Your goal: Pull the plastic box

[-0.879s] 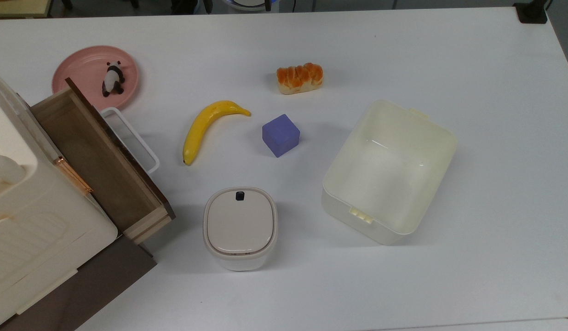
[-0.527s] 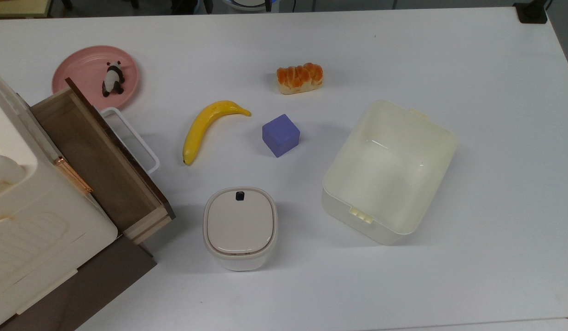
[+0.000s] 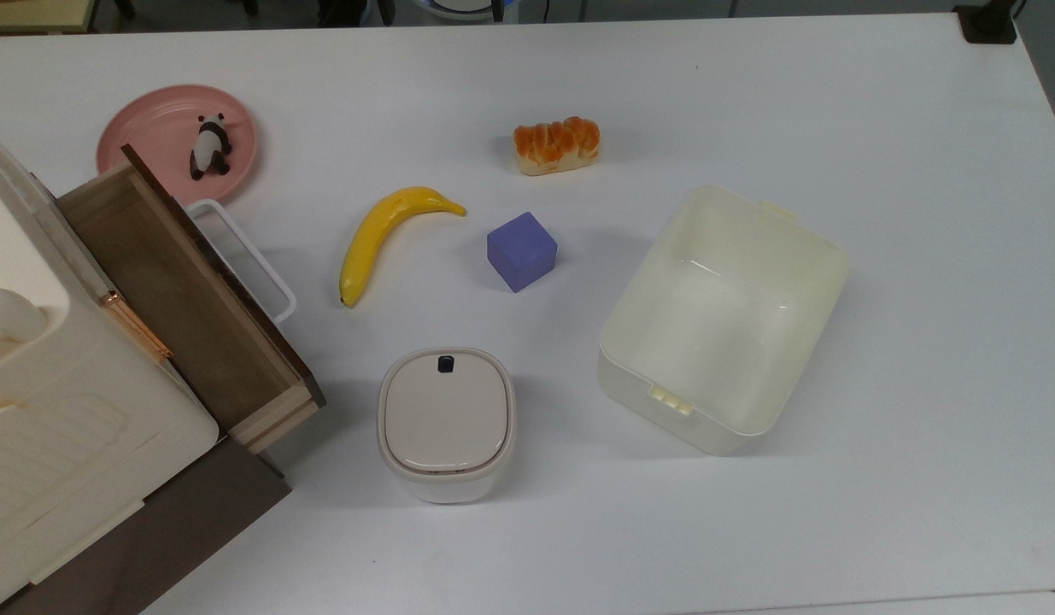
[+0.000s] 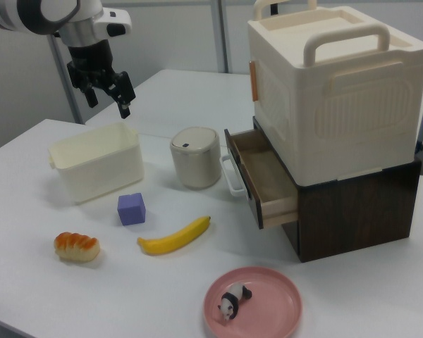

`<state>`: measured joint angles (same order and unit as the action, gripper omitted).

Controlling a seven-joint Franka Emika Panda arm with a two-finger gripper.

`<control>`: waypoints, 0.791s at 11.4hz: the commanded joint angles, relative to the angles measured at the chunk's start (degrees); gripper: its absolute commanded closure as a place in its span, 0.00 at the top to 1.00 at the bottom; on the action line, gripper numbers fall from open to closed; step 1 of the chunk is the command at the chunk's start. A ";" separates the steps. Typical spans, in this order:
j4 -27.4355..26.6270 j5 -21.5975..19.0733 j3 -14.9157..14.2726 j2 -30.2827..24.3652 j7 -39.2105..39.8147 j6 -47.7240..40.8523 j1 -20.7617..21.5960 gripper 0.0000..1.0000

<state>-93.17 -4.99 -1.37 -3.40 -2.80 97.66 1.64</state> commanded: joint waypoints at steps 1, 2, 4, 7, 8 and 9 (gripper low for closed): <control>-0.34 -2.99 0.75 -0.81 0.34 -0.98 -0.94 1.00; -0.34 -3.44 0.66 -0.81 0.34 -0.89 -0.94 1.00; -0.34 -3.44 0.66 -0.81 0.34 -0.89 -1.03 1.00; -3.05 -3.62 1.45 -0.11 0.69 7.94 0.37 1.00; -3.33 -3.62 1.45 -0.02 1.21 9.20 1.69 1.00; -3.25 -3.53 1.45 1.11 2.61 9.48 3.00 1.00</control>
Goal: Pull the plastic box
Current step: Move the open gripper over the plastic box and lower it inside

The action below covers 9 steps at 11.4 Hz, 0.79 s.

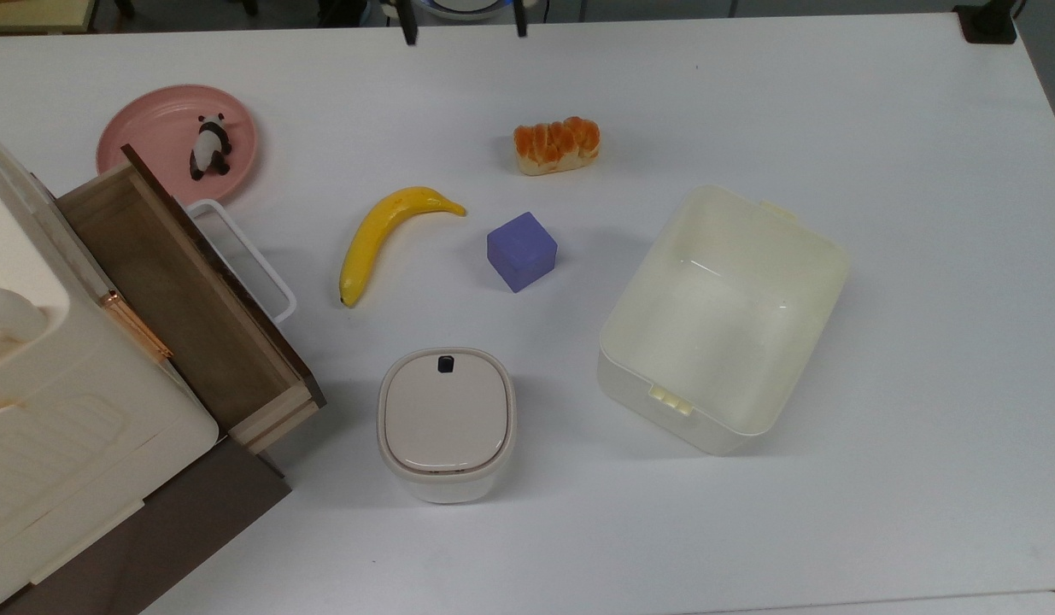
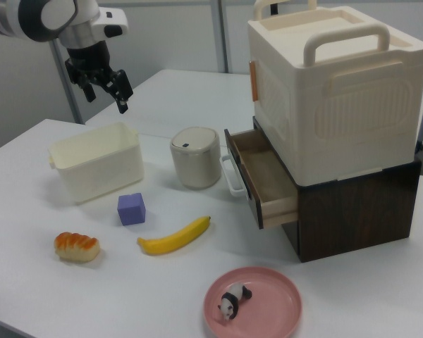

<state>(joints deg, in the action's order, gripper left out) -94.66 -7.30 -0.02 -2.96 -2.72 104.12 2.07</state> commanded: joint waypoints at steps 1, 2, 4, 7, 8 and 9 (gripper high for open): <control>-1.76 -1.23 0.20 1.19 7.07 4.76 3.80 1.00; -1.84 -1.23 0.37 2.15 12.77 6.77 5.29 1.00; -1.06 -1.14 0.55 5.31 24.55 7.84 7.67 1.00; 4.02 -0.88 4.13 13.12 31.29 15.64 8.91 1.00; 5.00 -0.79 5.28 15.76 31.11 18.89 9.17 1.00; 5.10 -0.79 5.56 17.70 31.11 23.27 10.66 1.00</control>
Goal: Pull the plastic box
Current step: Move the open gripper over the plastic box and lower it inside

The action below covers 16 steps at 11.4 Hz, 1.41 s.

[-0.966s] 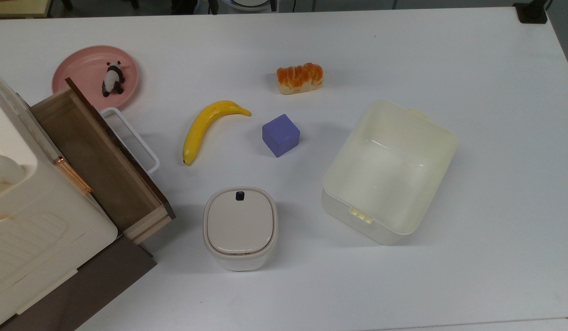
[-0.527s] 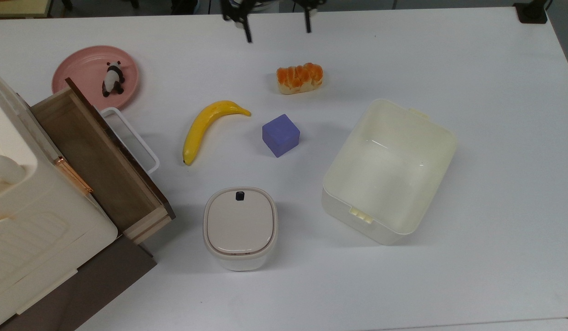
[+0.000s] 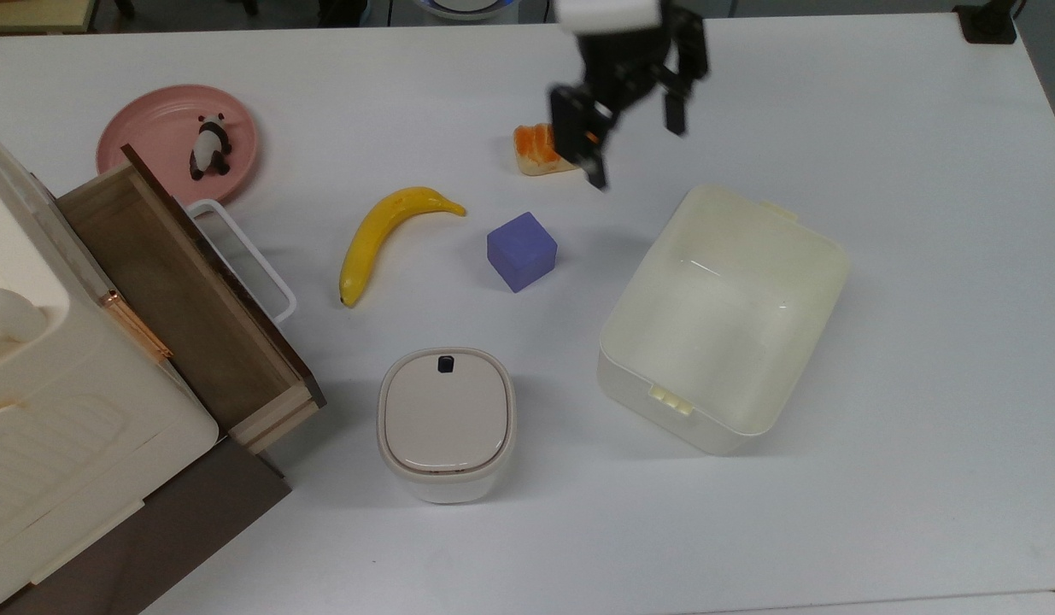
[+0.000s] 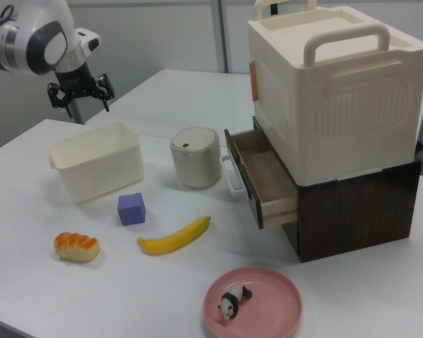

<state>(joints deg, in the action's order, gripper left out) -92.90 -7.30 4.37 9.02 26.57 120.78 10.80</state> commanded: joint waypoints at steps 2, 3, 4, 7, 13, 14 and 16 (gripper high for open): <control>4.56 -0.78 1.25 10.12 1.64 15.07 3.96 1.00; 5.27 -0.61 1.60 11.53 2.08 15.88 4.31 1.00; 5.36 -0.26 2.04 12.50 2.43 15.98 4.32 1.00; 4.75 2.81 2.83 14.61 8.21 15.63 4.32 1.00; 2.46 4.40 2.92 16.03 19.75 12.14 4.06 1.00; 2.63 4.58 2.83 15.94 19.58 8.89 4.05 1.00; 2.55 5.80 2.83 15.85 19.22 5.01 3.53 1.00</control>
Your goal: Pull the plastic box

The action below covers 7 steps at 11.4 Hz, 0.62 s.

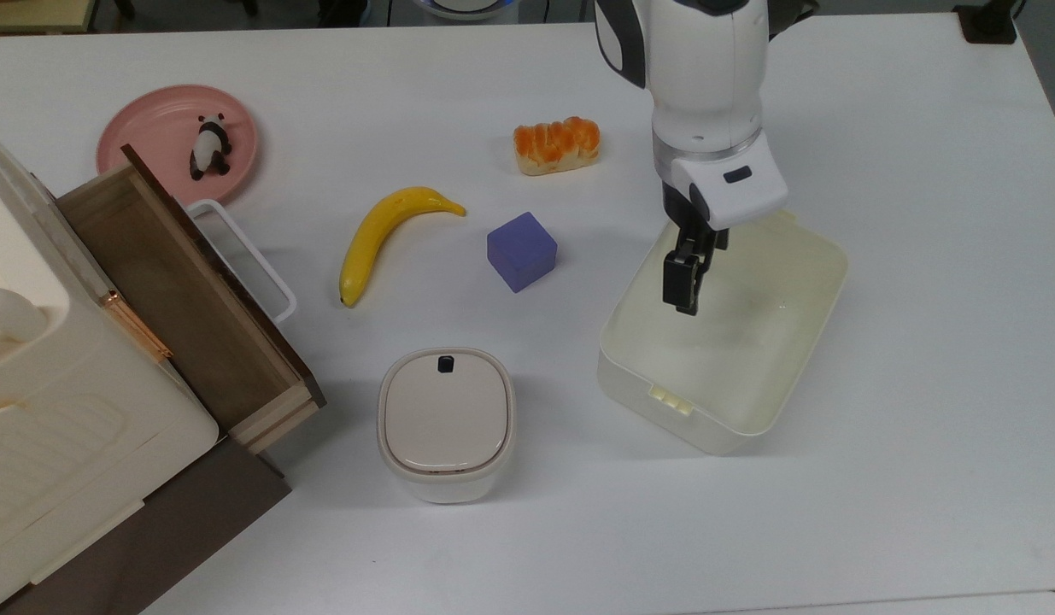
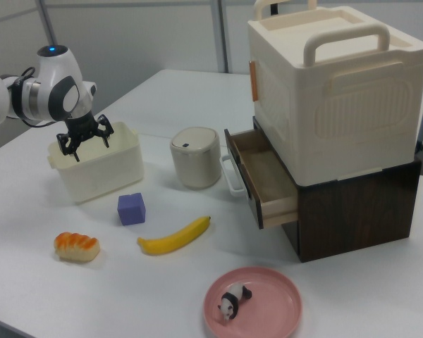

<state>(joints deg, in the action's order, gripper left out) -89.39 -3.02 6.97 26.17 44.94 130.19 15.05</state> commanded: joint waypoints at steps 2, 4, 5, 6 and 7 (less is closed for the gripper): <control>-0.96 2.58 0.15 -1.38 0.94 -7.23 -1.77 1.00; -1.57 3.11 -0.29 -1.91 0.76 -8.72 -1.95 1.00; -1.66 3.98 -0.47 -2.34 0.76 -10.73 -1.95 1.00; -1.66 5.21 -0.56 -2.87 0.76 -12.58 -2.04 1.00; -1.75 5.66 -0.56 -3.57 0.76 -14.42 -2.22 1.00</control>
<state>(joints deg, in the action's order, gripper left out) -89.36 0.95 6.86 25.80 44.94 120.06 12.87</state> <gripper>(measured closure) 0.000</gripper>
